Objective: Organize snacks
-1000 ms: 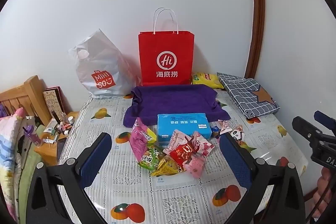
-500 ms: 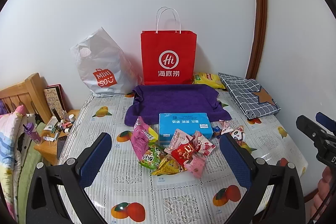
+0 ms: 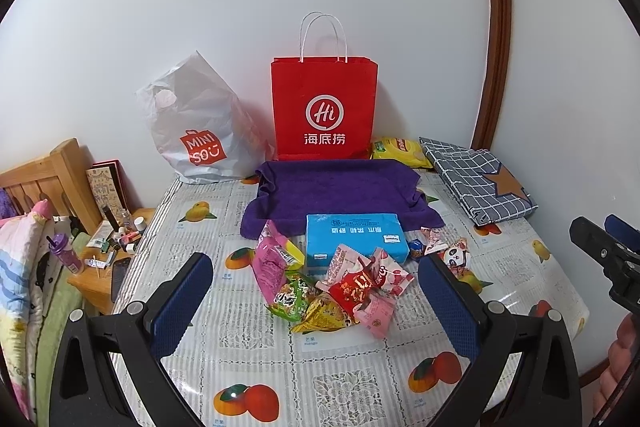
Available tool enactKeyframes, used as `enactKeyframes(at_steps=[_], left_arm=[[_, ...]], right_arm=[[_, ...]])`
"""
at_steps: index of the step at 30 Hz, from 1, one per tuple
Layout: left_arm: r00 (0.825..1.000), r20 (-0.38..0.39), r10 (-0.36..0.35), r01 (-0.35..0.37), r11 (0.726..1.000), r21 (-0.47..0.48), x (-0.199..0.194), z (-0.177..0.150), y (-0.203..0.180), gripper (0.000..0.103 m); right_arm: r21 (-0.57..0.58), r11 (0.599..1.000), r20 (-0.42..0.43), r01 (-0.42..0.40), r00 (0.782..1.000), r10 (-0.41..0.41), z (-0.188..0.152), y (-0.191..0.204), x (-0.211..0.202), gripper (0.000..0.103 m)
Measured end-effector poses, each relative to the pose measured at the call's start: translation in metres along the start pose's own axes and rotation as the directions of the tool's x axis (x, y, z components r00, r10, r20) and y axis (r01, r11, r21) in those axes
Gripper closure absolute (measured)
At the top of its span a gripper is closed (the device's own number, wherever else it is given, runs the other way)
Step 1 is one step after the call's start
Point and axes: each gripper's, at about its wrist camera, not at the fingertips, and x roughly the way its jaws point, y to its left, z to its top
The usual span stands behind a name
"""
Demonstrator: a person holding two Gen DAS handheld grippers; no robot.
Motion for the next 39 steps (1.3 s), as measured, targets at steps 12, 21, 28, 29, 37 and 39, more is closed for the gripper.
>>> enactKeyframes(at_steps=[12,21,28,29,37,39], left_arm=[[1.000,0.005,-0.006,0.006,1.000,0.000,0.000,0.000,-0.001,0.000],[1.000,0.010,-0.005,0.005,1.000,-0.003,0.000,0.004,-0.003,0.000],[1.000,0.014,-0.008,0.008,1.000,-0.002,-0.002,0.008,-0.004,0.000],[1.000,0.015,-0.007,0.007,1.000,-0.001,-0.003,0.008,-0.004,0.000],[1.000,0.022,-0.006,0.006,1.000,0.000,-0.005,0.009,-0.004,0.000],[1.000,0.025,-0.007,0.007,1.000,-0.001,-0.007,0.010,-0.004,0.000]], right_arm=[[-0.002,1.000,0.003,-0.009,1.000,0.009,-0.001,0.003,0.001,0.001],[-0.001,1.000,0.007,-0.016,1.000,0.016,-0.002,0.003,0.002,0.001],[-0.003,1.000,0.021,-0.021,1.000,0.021,-0.006,0.005,-0.002,0.001],[-0.004,1.000,0.023,-0.022,0.999,0.022,-0.006,0.005,-0.002,0.001],[-0.005,0.999,0.031,-0.032,0.999,0.032,-0.007,0.007,-0.006,0.001],[-0.009,0.999,0.033,-0.033,0.999,0.033,-0.007,0.009,-0.008,0.001]])
